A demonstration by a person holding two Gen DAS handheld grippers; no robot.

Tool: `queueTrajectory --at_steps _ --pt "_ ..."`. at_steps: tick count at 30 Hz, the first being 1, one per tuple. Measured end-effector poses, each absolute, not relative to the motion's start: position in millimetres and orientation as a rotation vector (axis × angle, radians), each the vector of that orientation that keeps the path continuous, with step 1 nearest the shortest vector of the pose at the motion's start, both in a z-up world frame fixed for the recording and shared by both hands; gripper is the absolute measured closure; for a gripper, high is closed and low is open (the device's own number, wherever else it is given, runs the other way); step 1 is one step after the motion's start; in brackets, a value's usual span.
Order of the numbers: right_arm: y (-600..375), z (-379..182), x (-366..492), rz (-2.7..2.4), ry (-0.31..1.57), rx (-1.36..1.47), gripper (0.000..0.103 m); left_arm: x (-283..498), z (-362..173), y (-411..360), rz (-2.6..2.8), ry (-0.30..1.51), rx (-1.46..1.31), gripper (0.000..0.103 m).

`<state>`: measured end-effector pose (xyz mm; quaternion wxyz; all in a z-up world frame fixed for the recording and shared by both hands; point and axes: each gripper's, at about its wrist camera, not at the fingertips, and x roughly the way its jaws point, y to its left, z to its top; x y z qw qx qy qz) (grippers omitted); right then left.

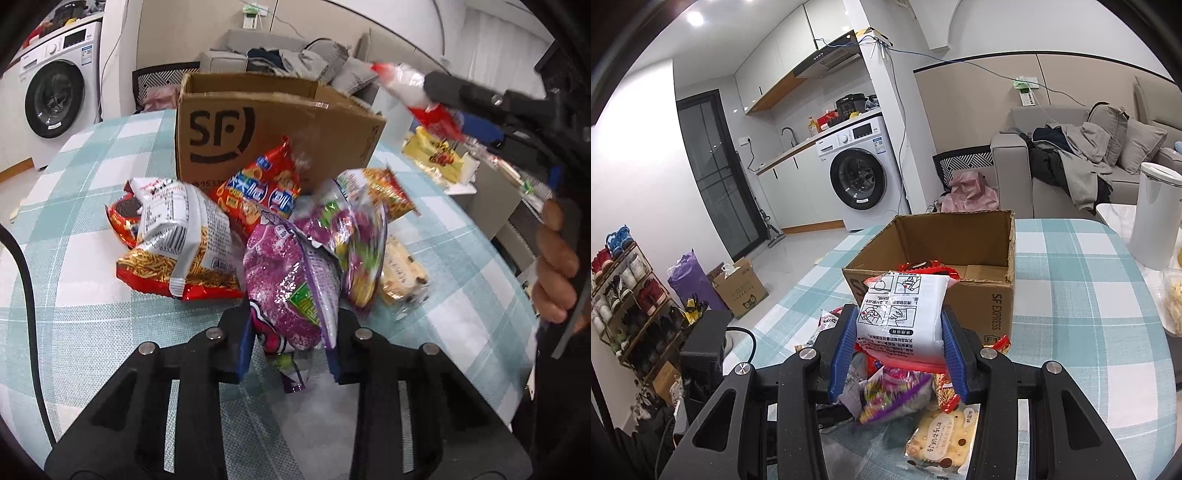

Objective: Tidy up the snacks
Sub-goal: 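Lift the purple candy bag over the box with the left gripper while the right holds the package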

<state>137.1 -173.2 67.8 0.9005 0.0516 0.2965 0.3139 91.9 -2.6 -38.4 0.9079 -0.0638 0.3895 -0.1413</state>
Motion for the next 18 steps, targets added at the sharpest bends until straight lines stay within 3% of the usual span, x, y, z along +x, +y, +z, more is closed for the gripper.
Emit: queueTrajectory --at_steps 18 --pt "-179 66 141 0.641 0.617 0.106 0.058 86 29 17 -0.257 0.645 -0.144 0.075"
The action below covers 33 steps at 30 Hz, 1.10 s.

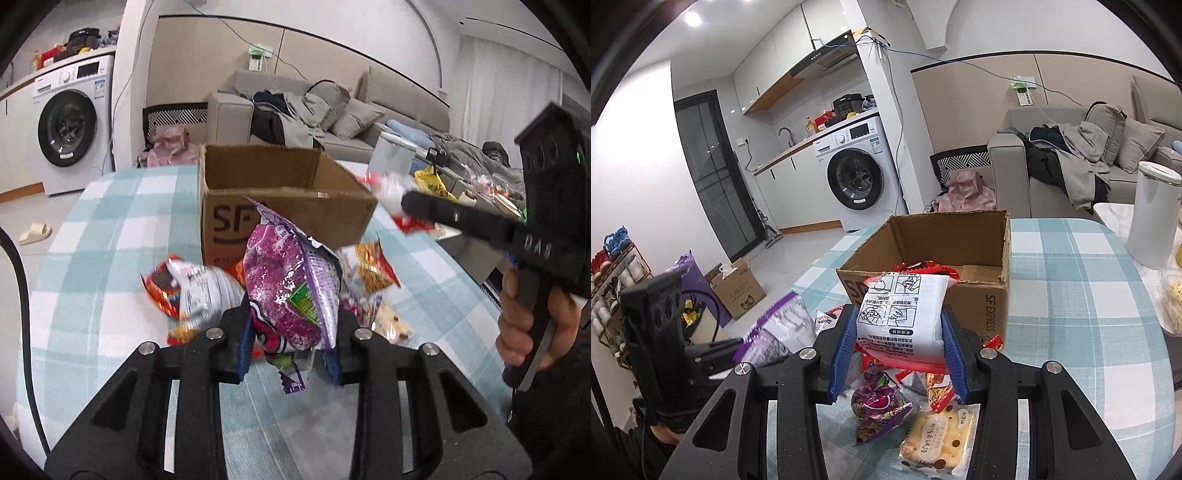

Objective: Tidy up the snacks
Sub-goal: 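Lift the purple candy bag over the box with the left gripper while the right holds the package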

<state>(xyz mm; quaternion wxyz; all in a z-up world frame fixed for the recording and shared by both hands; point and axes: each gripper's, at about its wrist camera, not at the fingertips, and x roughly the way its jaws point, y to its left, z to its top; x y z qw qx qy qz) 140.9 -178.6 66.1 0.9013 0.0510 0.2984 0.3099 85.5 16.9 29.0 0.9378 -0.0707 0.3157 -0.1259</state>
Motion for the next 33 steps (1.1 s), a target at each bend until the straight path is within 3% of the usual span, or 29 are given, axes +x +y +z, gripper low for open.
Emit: queueTrajectory --at_steps 17,33 --pt "-184 61 178 0.622 0.647 0.156 0.058 143 87 -3 -0.241 0.569 -0.113 0.075" --pt "-170 55 231 0.575 0.688 0.193 0.058 218 83 -6 -0.194 0.608 -0.1 0.075"
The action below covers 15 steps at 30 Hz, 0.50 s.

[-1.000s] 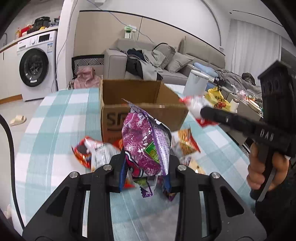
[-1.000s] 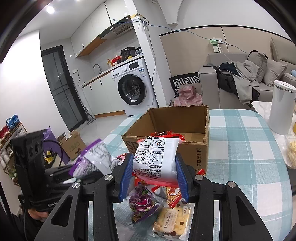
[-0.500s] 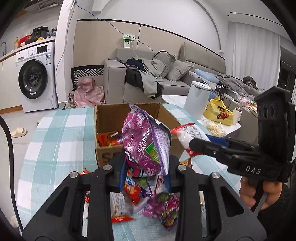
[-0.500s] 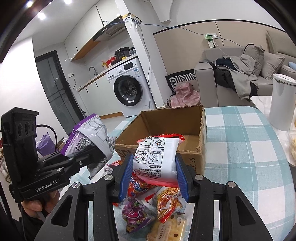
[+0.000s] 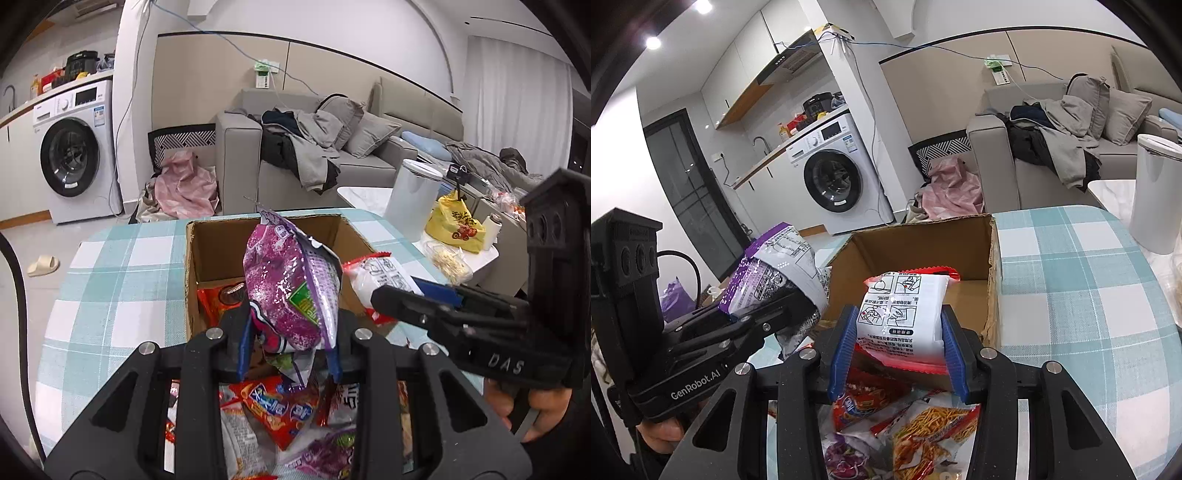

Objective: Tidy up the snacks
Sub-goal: 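Lift the purple candy bag over the box with the left gripper while the right holds the package, then open the left gripper over the box while the right gripper releases the white package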

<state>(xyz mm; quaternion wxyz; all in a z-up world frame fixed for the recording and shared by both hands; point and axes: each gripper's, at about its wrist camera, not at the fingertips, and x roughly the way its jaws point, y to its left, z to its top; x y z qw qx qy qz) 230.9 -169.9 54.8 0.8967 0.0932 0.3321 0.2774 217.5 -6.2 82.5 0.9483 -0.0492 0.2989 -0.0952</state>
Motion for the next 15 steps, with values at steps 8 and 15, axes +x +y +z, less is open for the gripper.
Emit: queueTrajectory --at_steps 8,15 --pt "-170 51 245 0.565 0.698 0.215 0.058 251 72 -8 -0.169 0.63 -0.093 0.075" --pt "-173 48 255 0.543 0.702 0.242 0.058 273 63 -8 -0.155 0.646 -0.102 0.075"
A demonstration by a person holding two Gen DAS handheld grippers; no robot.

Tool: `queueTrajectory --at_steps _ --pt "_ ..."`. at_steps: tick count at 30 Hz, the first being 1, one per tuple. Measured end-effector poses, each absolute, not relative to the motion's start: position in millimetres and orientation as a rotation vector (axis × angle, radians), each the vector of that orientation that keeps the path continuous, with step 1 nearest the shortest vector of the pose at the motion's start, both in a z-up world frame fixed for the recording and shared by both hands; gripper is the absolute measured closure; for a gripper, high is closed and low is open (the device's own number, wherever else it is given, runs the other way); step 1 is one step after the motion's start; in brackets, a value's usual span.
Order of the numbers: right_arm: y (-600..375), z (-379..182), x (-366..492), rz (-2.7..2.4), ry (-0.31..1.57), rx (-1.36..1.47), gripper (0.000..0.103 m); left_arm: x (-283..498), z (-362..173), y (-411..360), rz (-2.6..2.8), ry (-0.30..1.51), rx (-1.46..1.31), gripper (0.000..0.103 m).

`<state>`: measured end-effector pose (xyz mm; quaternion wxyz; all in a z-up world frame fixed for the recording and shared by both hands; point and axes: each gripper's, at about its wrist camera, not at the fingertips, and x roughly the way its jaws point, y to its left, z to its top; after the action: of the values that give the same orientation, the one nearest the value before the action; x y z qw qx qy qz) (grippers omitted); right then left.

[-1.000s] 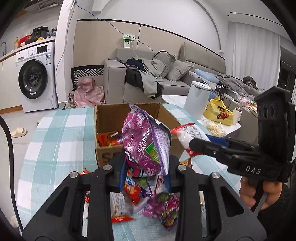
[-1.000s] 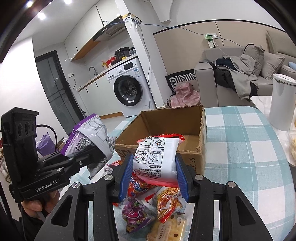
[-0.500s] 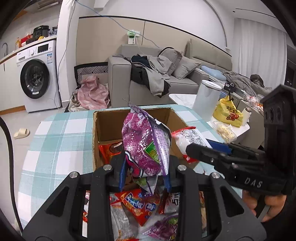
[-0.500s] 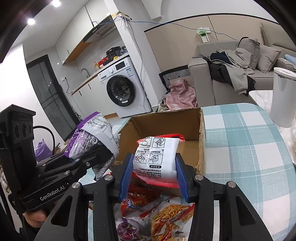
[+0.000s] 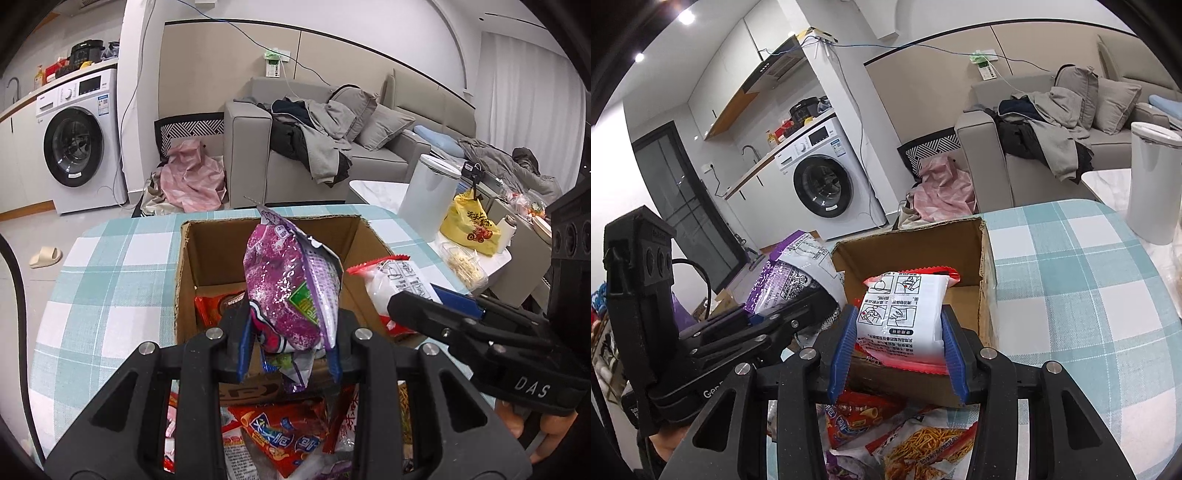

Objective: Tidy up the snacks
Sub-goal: 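Open the left gripper over the box while the right gripper releases the white package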

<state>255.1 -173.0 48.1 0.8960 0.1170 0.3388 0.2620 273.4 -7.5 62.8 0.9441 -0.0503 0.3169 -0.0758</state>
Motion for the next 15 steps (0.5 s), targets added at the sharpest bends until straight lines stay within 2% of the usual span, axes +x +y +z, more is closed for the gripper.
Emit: queueTrajectory --at_steps 7,10,12,13,15 --pt "-173 43 258 0.546 0.697 0.259 0.056 289 55 -4 -0.145 0.674 -0.122 0.075" --pt "-177 48 253 0.553 0.667 0.244 0.054 286 52 -2 -0.145 0.69 -0.105 0.068" --pt "-181 51 249 0.532 0.649 0.23 0.051 278 52 -1 -0.147 0.686 -0.106 0.046" --pt "-184 52 248 0.529 0.649 0.232 0.048 273 52 1 -0.154 0.678 -0.11 0.04" --pt "-188 53 243 0.527 0.65 0.222 0.03 260 54 4 -0.145 0.662 -0.1 0.019"
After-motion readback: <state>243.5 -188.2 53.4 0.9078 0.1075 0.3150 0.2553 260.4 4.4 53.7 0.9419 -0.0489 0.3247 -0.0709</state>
